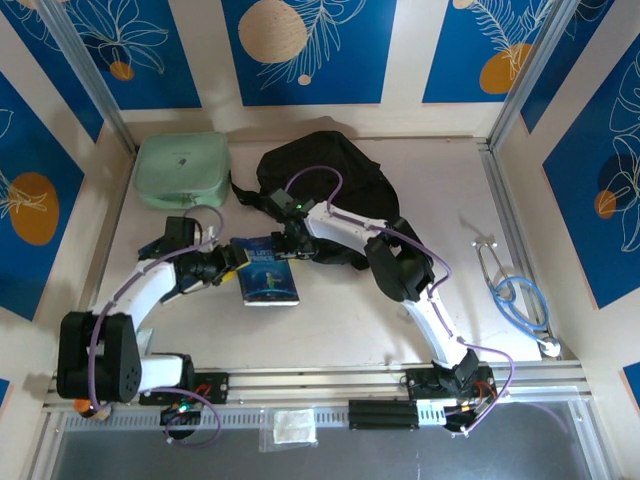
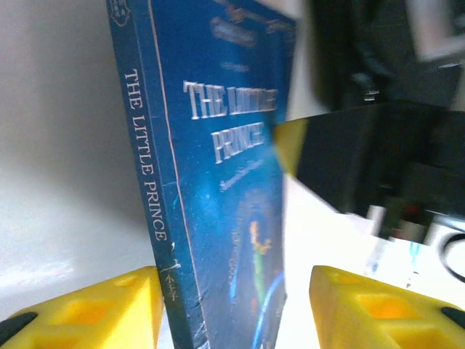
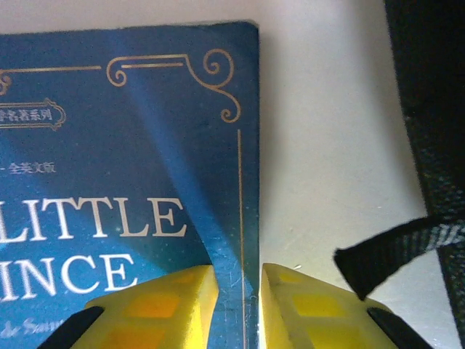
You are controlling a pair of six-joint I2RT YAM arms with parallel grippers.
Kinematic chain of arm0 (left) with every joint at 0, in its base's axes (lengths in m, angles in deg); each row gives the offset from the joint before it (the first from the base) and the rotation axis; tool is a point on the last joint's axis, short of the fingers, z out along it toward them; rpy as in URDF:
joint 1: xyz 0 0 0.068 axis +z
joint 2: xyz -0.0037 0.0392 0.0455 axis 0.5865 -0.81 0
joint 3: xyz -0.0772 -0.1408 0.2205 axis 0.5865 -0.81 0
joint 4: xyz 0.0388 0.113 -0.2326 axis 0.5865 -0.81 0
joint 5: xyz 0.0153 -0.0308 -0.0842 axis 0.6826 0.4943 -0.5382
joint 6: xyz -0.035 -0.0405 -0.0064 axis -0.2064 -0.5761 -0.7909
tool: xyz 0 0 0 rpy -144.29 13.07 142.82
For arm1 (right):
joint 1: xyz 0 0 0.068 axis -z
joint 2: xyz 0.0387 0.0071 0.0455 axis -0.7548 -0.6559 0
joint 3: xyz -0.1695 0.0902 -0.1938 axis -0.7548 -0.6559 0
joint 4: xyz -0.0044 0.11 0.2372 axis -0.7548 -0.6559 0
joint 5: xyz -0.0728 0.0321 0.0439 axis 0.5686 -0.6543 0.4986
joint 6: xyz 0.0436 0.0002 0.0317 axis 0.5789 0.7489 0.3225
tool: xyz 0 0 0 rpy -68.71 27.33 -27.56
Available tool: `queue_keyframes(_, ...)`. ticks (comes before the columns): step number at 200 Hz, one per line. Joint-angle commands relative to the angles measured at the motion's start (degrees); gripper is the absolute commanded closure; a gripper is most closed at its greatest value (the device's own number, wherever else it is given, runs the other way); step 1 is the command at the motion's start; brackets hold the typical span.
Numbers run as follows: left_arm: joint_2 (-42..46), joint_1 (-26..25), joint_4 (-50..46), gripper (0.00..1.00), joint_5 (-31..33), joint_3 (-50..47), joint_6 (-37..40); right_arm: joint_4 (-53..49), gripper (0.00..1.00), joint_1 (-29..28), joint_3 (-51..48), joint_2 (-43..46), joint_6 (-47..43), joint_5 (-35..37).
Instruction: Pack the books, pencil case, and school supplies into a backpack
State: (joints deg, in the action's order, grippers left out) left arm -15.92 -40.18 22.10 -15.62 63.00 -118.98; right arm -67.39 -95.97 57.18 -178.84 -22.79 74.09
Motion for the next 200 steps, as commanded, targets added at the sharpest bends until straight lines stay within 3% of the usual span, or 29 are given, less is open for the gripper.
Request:
queue_keyframes(1, 0.1, -0.9, 7.9, 0.47, -6.9, -0.3, -3.8, -0.4, 0.75, -1.0, -2.9, -2.6, 0.6, -2.0)
queue_keyframes(57, -6.0, -0.9, 13.2, 0.59, -6.8, -1.6, -8.2, -0.2, 0.76, -0.9, -3.4, -2.5, 1.0, -2.1)
queue_keyframes(100, -7.4, -0.9, 10.1, 0.7, -4.4, -0.7, -6.4, 0.3, 0.76, -0.8, -3.7, -2.1, 1.0, -1.5)
queue_keyframes(128, -6.6, -0.9, 6.6, 0.83, -1.6, 0.7, -4.6, 2.2, 0.75, -0.8, -4.5, 1.0, 0.8, -1.1)
queue_keyframes(152, -4.4, -0.9, 1.7, 1.0, 1.8, 3.6, -2.0, 2.2, 0.71, -0.8, -3.6, 5.8, 0.0, -1.3)
queue_keyframes(173, -1.6, -0.9, -1.3, 1.0, 5.9, 6.3, 0.6, 2.1, 0.64, -1.5, -3.5, 11.0, 0.5, -0.1)
queue_keyframes(200, 1.8, -1.0, -0.6, 1.0, 6.7, 10.2, 1.6, 6.7, 0.52, 0.5, -9.6, 19.9, 0.0, 0.3)
